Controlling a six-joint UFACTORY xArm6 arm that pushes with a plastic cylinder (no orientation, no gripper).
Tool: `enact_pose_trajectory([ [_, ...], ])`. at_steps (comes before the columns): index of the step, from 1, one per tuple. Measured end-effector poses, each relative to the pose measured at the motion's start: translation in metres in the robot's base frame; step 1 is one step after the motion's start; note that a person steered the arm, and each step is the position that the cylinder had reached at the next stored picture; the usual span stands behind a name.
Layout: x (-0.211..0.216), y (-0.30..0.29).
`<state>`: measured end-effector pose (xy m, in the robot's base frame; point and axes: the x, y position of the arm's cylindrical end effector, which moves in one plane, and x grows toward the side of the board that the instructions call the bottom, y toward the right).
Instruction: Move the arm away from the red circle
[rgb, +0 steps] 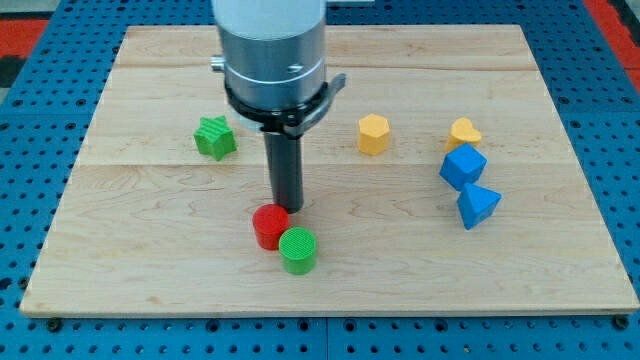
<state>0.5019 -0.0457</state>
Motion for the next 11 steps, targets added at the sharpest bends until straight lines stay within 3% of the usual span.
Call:
enact_pose_trajectory([
  [3, 0.0, -0.075],
  [4, -0.007, -0.079],
  [5, -0.041, -0.061],
  [6, -0.08, -0.022],
  [7, -0.084, 0.041],
  [8, -0.011, 0.1],
  [9, 0.041, 0.11],
  [11, 0.036, 0.207],
])
